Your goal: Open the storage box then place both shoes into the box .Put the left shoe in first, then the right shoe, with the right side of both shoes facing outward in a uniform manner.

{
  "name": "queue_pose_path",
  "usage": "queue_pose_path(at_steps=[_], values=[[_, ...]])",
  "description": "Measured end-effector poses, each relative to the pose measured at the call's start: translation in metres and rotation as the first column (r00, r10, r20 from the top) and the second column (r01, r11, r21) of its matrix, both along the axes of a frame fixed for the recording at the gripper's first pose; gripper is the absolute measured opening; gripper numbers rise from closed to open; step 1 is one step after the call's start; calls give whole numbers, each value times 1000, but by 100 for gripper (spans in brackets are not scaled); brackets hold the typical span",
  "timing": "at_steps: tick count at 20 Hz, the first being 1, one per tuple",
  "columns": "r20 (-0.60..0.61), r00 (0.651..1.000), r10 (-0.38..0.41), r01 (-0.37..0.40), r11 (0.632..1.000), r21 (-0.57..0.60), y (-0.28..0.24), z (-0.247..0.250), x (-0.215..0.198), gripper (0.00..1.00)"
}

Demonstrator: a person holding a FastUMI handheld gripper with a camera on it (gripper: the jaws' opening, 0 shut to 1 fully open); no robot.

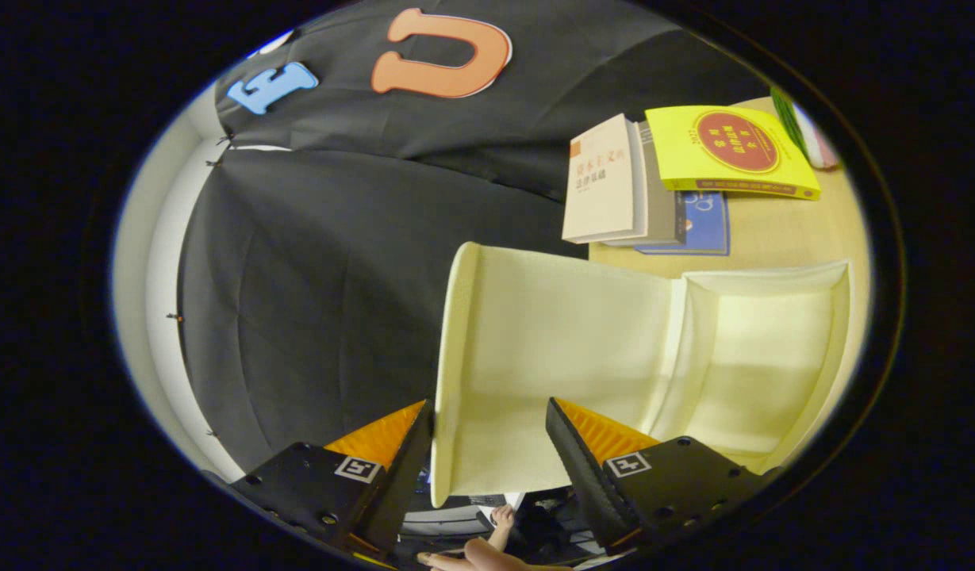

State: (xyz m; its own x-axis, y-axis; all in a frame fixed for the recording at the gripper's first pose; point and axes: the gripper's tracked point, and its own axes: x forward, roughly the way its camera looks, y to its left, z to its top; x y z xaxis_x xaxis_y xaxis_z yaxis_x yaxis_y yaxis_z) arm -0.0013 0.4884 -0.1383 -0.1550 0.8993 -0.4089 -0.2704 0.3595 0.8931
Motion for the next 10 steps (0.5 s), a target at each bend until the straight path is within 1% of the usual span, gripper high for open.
queue_pose_path(at_steps=[3,4,5,7,8,10], values=[[49,999,23,-22,1000,-18,-20,1,-1,87],[72,997,24,-22,999,-33,-30,-2,1,89],[94,995,21,-16,998,-53,-43,-8,7,89],[131,991,4,9,995,-96,-71,-21,22,89],[143,990,-10,27,993,-119,-88,-30,30,95],[145,989,-41,63,986,-153,-121,-46,46,95]])
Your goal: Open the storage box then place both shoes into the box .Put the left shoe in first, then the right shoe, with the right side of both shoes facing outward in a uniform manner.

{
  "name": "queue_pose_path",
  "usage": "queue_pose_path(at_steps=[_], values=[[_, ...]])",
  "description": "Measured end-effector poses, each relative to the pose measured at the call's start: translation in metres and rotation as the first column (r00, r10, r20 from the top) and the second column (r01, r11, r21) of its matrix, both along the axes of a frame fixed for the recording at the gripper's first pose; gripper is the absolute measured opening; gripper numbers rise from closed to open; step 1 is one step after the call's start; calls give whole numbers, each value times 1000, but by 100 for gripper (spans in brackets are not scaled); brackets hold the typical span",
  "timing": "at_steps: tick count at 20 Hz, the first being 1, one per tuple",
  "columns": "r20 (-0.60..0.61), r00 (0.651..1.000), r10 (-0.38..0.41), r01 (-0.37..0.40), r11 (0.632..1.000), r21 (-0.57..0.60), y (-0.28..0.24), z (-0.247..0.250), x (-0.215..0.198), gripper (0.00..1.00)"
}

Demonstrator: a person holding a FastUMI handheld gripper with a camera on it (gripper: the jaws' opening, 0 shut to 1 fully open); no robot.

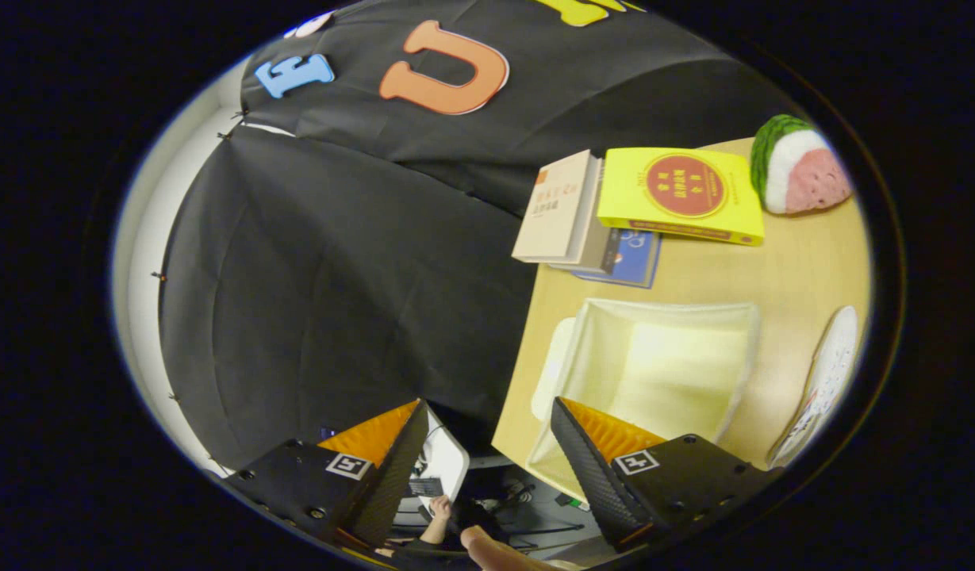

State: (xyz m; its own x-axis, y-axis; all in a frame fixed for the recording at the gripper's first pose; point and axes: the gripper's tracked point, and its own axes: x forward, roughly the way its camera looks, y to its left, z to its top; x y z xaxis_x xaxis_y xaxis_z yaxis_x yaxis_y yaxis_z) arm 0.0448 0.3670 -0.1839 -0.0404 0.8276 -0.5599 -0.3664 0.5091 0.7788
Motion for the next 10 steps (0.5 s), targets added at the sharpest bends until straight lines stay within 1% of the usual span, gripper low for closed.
queue_pose_path(at_steps=[3,6,8,10], values=[[9,997,-80,81,992,-97,-57,-37,30,95],[30,992,-122,125,970,-209,-119,-76,46,95],[50,991,-123,133,938,-321,-162,-113,52,95],[70,990,-126,144,882,-449,-202,-152,58,95]])
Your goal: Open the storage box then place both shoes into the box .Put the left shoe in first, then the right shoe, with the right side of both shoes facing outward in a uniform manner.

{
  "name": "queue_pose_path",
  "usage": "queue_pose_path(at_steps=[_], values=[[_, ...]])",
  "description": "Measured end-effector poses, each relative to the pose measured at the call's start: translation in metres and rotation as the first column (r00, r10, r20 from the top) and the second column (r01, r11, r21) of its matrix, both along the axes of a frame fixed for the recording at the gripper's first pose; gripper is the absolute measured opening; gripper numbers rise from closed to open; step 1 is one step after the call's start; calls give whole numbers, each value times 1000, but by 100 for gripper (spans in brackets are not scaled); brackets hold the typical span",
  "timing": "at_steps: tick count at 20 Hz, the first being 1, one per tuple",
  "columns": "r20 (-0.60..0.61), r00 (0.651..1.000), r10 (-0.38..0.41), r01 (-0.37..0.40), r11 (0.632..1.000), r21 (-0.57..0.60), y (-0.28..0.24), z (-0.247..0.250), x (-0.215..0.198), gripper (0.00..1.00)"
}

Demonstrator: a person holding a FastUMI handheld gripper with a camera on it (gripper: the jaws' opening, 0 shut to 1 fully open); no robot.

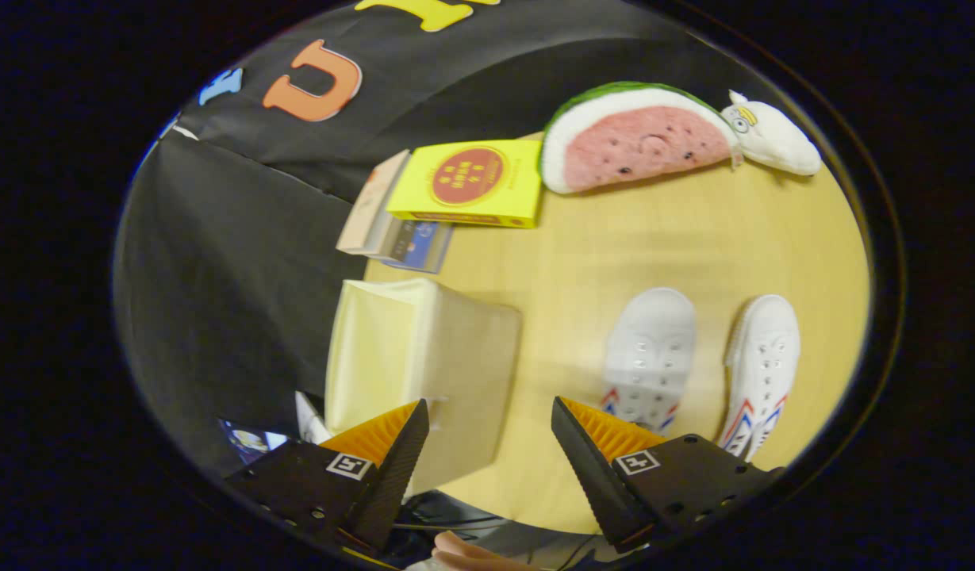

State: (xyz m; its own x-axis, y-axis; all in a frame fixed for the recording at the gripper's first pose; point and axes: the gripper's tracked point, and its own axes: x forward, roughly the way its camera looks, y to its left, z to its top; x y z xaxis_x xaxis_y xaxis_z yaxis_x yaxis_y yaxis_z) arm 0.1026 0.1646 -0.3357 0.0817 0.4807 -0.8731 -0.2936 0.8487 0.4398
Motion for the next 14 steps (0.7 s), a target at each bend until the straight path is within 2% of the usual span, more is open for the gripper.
queue_pose_path(at_steps=[5,8,11,14], values=[[-50,999,13,-21,988,-156,-57,-56,-5,95],[-20,999,48,-51,955,-293,-94,-83,4,95],[-26,997,67,-72,922,-381,-117,-110,6,94],[-39,999,31,-43,932,-360,-107,-112,9,72]])
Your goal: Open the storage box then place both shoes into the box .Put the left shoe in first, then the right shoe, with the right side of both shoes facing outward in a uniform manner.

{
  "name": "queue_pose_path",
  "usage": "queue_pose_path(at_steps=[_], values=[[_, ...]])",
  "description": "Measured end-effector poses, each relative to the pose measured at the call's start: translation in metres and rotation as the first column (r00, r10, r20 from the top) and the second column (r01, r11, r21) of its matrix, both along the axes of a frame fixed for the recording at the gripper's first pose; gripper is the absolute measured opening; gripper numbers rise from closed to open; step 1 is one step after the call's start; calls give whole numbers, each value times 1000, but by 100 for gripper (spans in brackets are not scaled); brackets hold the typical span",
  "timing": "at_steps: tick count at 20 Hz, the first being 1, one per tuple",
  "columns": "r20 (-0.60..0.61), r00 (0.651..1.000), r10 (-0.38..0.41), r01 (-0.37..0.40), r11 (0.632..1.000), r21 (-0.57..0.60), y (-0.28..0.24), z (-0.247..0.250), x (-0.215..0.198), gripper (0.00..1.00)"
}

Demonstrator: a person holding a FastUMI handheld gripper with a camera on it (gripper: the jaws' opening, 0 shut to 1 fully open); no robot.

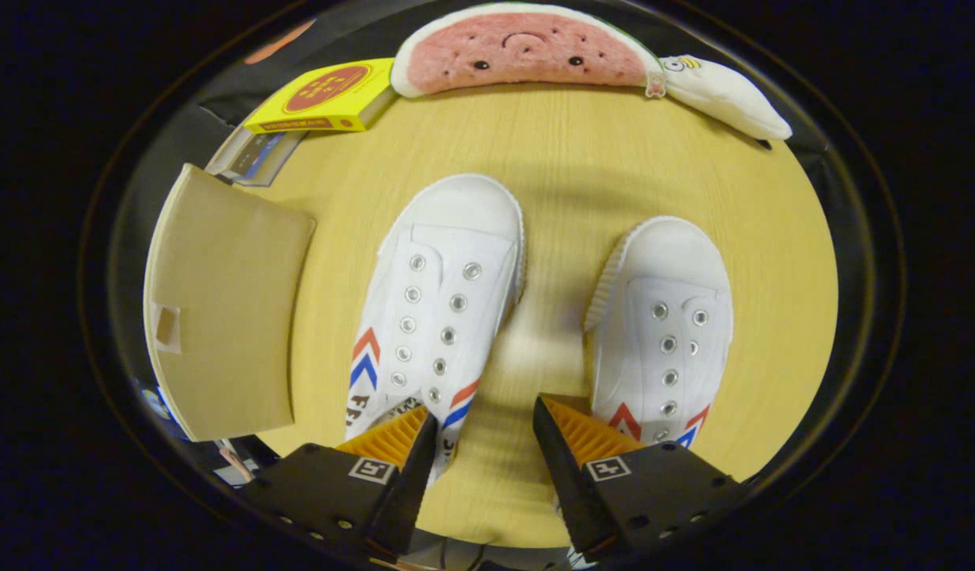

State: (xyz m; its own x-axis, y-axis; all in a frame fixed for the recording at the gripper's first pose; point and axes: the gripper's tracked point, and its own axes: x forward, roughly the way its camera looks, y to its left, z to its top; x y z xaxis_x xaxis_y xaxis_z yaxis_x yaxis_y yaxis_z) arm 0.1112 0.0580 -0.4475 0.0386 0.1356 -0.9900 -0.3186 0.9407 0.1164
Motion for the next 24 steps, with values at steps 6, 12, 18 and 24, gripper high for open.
queue_pose_path(at_steps=[6,12,18,24], values=[[-4,1000,11,-11,996,84,19,2,-6,13],[18,998,-58,53,978,200,24,17,-18,0],[-16,995,-94,94,934,345,56,87,-46,0],[89,995,-33,-6,918,397,103,169,-67,0]])
